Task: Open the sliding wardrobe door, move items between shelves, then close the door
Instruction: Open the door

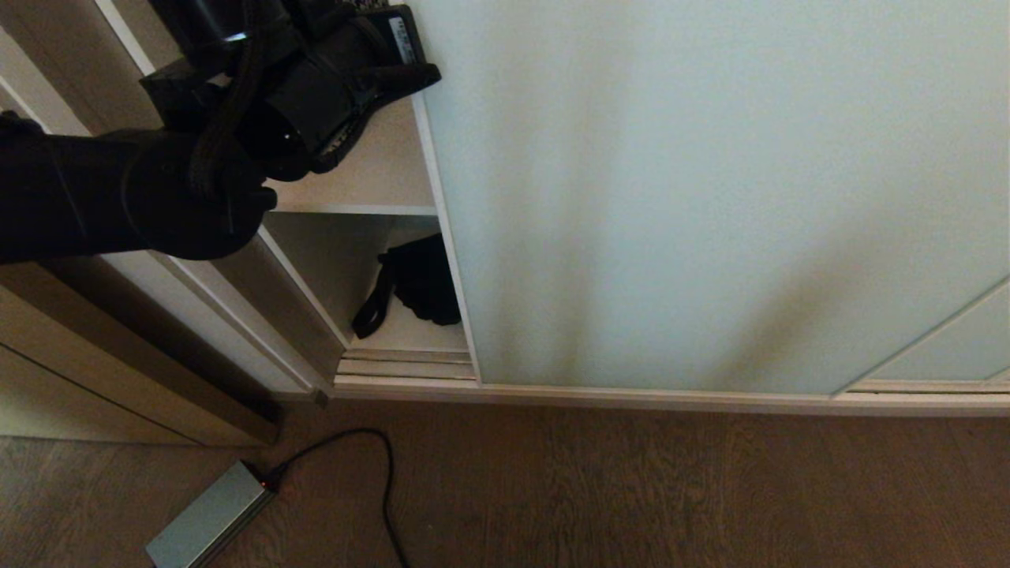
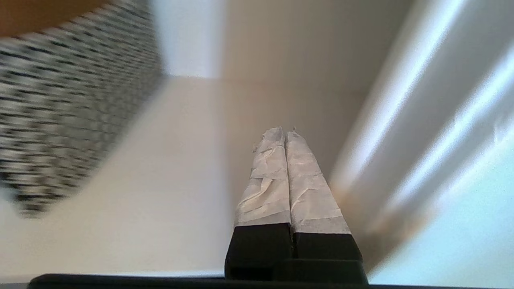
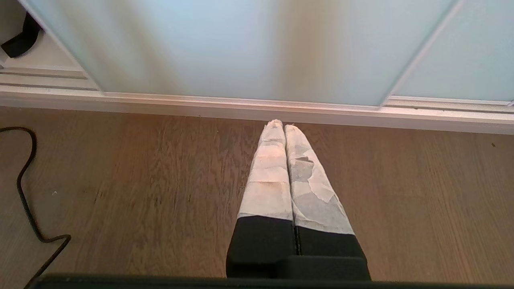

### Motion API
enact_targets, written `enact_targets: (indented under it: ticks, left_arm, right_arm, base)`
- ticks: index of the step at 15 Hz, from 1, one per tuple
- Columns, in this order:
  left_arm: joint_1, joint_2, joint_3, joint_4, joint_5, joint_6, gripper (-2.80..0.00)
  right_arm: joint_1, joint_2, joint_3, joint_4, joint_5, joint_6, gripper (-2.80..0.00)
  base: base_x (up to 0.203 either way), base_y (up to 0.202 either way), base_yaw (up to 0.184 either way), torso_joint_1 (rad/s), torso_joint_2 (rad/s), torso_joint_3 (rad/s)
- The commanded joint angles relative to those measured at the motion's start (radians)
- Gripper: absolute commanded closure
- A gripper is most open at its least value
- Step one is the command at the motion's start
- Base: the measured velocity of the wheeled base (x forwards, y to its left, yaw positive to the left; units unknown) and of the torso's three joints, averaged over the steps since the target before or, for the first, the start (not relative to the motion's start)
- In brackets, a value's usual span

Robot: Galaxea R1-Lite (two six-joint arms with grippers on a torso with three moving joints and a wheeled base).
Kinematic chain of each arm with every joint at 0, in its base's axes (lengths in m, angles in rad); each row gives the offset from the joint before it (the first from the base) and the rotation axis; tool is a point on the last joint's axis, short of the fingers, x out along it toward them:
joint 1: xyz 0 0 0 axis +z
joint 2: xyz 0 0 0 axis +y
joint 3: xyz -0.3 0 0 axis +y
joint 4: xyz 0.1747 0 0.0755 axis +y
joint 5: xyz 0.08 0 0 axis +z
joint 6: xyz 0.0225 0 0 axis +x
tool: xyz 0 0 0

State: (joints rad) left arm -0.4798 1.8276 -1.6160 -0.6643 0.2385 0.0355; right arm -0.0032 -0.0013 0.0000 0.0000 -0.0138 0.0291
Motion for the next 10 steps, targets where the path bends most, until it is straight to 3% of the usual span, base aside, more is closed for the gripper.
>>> enact_targets:
  ticks: [1, 6, 9, 10]
  left_arm:
    - [-0.054, 0.019, 0.001, -0.003, 0.003, 0.002, 0.00]
    - [-0.168, 0.067, -0.002, -0.012, 0.034, 0.026, 0.00]
    - [-0.153, 0.056, -0.021, -0.027, 0.074, 0.019, 0.00]
    - [-0.110, 0.048, -0.025, -0.030, 0.092, 0.018, 0.00]
  right_arm:
    - [0.000, 0.001, 0.000, 0.000, 0.000, 0.000, 0.00]
    - [0.000, 0.001, 0.000, 0.000, 0.000, 0.000, 0.00]
    - [0.000, 0.001, 0.000, 0.000, 0.000, 0.000, 0.00]
    - [0.000, 0.001, 0.001, 0.000, 0.000, 0.000, 0.00]
  base:
    - [0.000, 0.000, 0.000, 0.000, 0.00, 0.000]
    - [0.000, 0.000, 0.000, 0.000, 0.00, 0.000]
    - [0.000, 0.000, 0.000, 0.000, 0.00, 0.000]
    - [0.000, 0.000, 0.000, 0.000, 0.00, 0.000]
